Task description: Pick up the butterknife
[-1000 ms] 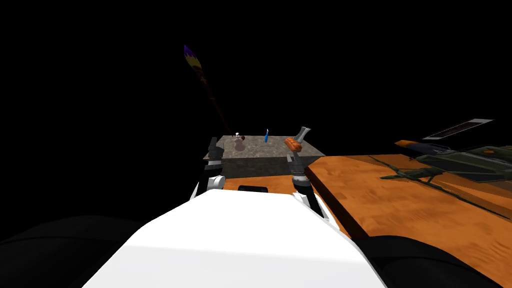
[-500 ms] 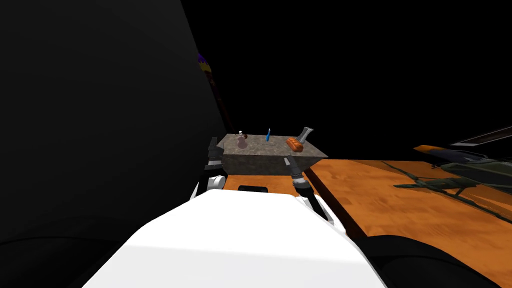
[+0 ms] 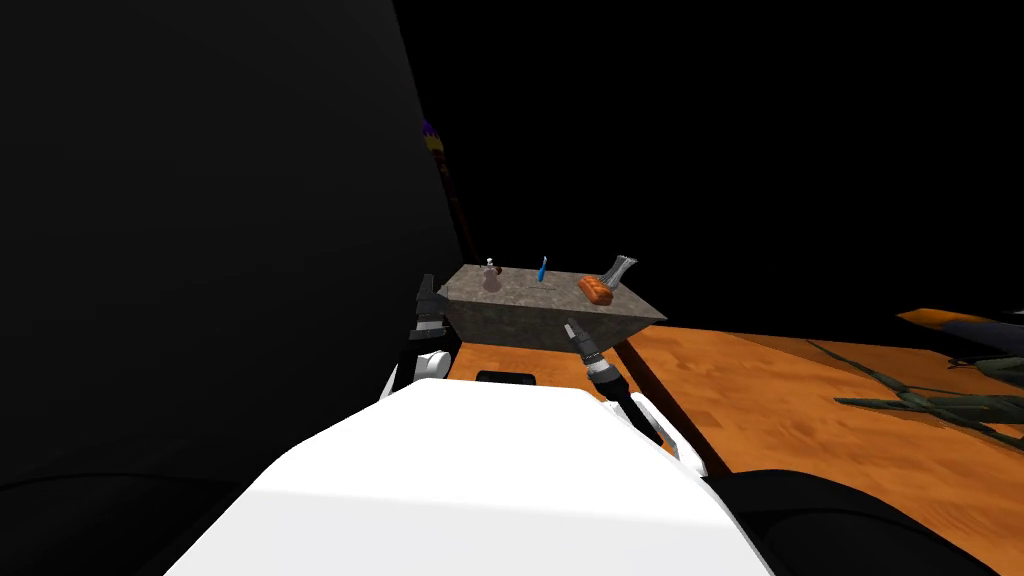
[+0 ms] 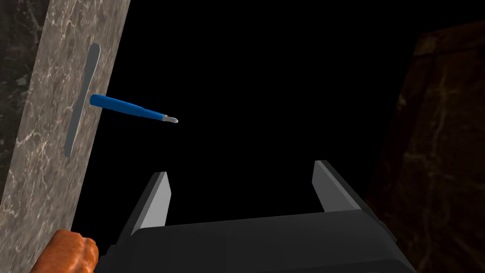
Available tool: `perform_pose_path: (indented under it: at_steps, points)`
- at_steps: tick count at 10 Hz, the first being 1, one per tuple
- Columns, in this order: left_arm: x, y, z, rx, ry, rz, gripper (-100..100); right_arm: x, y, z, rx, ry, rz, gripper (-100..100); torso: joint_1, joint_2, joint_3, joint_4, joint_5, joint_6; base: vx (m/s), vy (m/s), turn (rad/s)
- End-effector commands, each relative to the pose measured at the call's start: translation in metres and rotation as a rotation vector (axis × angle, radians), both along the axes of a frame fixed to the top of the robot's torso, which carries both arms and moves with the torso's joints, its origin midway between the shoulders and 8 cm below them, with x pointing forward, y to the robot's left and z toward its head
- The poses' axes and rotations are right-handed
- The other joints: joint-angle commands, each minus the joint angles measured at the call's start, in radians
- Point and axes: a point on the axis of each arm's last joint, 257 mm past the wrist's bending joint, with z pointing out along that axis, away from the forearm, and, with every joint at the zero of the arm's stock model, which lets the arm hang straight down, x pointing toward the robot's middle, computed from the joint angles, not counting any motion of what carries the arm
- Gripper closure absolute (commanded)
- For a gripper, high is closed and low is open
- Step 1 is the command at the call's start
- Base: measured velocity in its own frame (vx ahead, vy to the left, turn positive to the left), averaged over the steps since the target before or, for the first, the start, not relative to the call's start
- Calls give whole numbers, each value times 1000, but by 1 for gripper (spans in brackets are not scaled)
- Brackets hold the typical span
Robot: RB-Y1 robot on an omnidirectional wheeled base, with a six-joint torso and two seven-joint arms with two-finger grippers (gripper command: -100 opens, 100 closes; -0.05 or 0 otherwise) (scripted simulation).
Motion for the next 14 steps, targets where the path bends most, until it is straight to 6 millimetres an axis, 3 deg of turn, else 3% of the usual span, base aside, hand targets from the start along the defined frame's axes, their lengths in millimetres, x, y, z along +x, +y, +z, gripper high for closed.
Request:
perform_pose_path:
  at_steps: [1,2,3,4,5,6,7,8,9,10,11,12,13,14]
  points:
    - [0,0,0,0,0,0,0,-5,-1,-11,-40,29,24,-100,0,0,0,0,0,0,-82,-28,110]
    - [0,0,0,0,0,0,0,-11,-1,-30,-83,74,42,-100,-1,-1,0,0,0,1,-86,-47,209]
    - [0,0,0,0,0,0,0,-12,-2,-31,-105,80,58,-100,-2,-1,0,0,0,0,-79,-38,118]
    - [0,0,0,0,0,0,0,-18,-3,-51,-147,124,75,-100,-2,-1,-1,0,0,1,-95,-26,229]
    - [0,0,0,0,0,0,0,-19,-4,-52,-169,129,90,-100,-2,-1,0,0,0,0,-77,-18,112]
    - [0,0,0,0,0,0,0,-26,-7,-72,-215,173,109,-100,-1,-2,-1,0,0,1,-74,-17,231]
    - [0,0,0,0,0,0,0,-28,-9,-73,-240,179,126,-100,-1,-2,-1,0,0,0,-65,-20,134]
    - [0,0,0,0,0,0,0,-36,-13,-91,-289,220,145,-100,-1,-3,-1,0,0,1,-71,-2,217]
    - [0,0,0,0,0,0,0,-37,-16,-92,-317,226,163,-100,0,-3,-1,0,0,0,-57,-7,130]
    - [0,0,0,0,0,0,0,-45,-21,-110,-368,266,182,-100,-1,-3,-2,-1,0,1,-62,-11,227]
    - [0,0,0,0,0,0,0,-46,-24,-111,-392,271,198,-100,-1,-3,-2,-1,0,0,-52,-18,141]
    - [0,0,0,0,0,0,0,-55,-32,-128,-447,308,218,-100,-1,-4,-2,-1,0,1,-60,-5,268]
    - [0,0,0,0,0,0,0,-56,-35,-128,-475,314,235,-100,-1,-4,-2,-1,0,0,-53,-13,115]
    - [0,0,0,0,0,0,0,-64,-45,-144,-533,348,256,-100,-1,-4,-2,-1,0,1,-42,-11,215]
